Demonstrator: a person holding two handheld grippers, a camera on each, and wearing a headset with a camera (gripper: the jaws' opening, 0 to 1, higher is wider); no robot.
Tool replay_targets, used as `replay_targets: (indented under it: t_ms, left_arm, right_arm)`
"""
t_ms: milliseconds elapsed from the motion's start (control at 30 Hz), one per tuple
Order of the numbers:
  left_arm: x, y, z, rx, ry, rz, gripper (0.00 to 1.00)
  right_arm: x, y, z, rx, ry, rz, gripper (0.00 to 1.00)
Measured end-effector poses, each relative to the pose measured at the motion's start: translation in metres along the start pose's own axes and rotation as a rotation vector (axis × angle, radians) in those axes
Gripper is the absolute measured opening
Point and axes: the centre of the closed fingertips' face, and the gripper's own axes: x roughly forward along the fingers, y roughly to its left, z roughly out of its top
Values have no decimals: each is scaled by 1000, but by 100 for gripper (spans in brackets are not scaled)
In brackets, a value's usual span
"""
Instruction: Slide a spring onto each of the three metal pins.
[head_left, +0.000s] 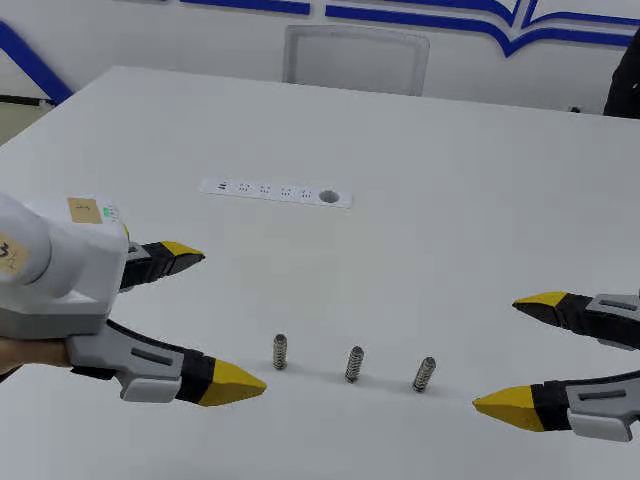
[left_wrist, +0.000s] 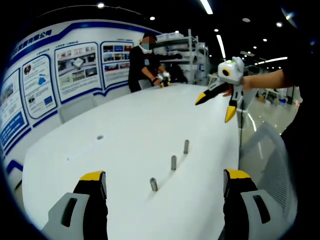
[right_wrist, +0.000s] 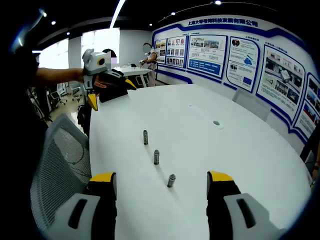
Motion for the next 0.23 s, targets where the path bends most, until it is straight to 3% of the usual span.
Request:
replay_targets:
  t_ms: [233]
  left_arm:
    - [1,0,-4,1,16,-1,99]
  right_arm:
    - [0,-1,-3,16,2,-2,74]
